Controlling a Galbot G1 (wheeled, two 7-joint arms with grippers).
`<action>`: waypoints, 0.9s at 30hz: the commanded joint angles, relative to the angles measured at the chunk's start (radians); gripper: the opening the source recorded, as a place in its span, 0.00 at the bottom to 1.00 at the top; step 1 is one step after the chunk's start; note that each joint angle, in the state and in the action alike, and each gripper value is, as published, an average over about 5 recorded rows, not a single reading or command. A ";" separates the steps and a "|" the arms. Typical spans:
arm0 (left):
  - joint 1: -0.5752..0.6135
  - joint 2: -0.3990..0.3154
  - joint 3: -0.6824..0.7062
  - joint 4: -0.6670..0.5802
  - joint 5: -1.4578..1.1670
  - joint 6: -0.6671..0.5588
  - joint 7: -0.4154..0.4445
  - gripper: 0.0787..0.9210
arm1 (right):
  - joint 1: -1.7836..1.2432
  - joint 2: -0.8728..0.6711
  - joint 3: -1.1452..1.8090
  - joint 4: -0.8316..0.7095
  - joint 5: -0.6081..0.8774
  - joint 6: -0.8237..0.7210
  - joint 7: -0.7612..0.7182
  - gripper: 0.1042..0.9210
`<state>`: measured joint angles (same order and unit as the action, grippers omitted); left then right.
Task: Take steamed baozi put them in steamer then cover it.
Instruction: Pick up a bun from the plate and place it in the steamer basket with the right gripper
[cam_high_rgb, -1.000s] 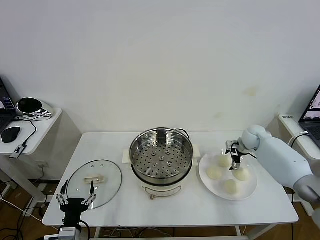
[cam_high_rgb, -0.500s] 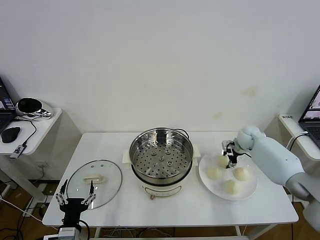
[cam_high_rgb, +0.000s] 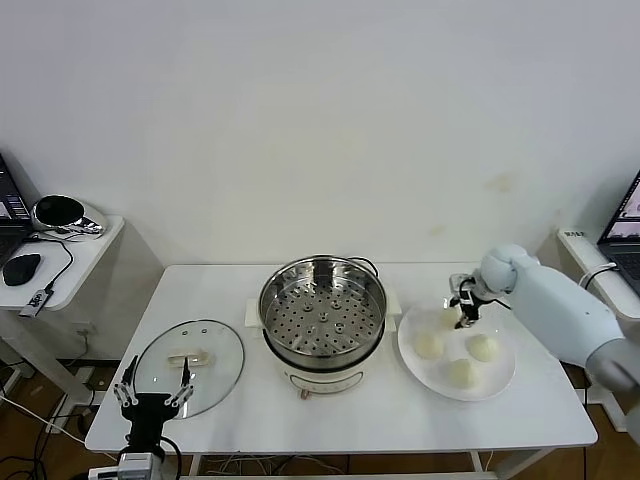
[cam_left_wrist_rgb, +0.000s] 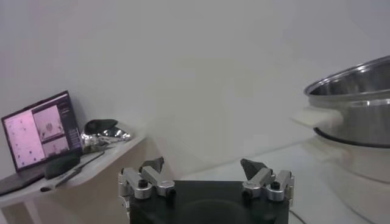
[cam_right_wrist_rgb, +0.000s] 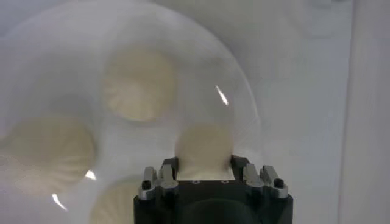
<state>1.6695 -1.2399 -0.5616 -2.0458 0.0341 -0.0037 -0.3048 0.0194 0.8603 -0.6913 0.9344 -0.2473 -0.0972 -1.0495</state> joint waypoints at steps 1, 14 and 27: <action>-0.007 0.010 0.011 0.004 -0.006 0.000 0.001 0.88 | 0.310 -0.177 -0.214 0.277 0.301 -0.005 -0.031 0.55; -0.032 0.041 0.008 0.008 -0.043 -0.001 0.002 0.88 | 0.694 0.030 -0.546 0.323 0.528 0.114 -0.059 0.57; -0.031 0.046 -0.030 0.010 -0.056 -0.001 0.004 0.88 | 0.586 0.419 -0.613 0.146 0.401 0.392 -0.030 0.58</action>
<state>1.6350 -1.1929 -0.5799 -2.0335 -0.0181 -0.0041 -0.3017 0.5884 0.9958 -1.1972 1.1892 0.1830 0.0762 -1.0866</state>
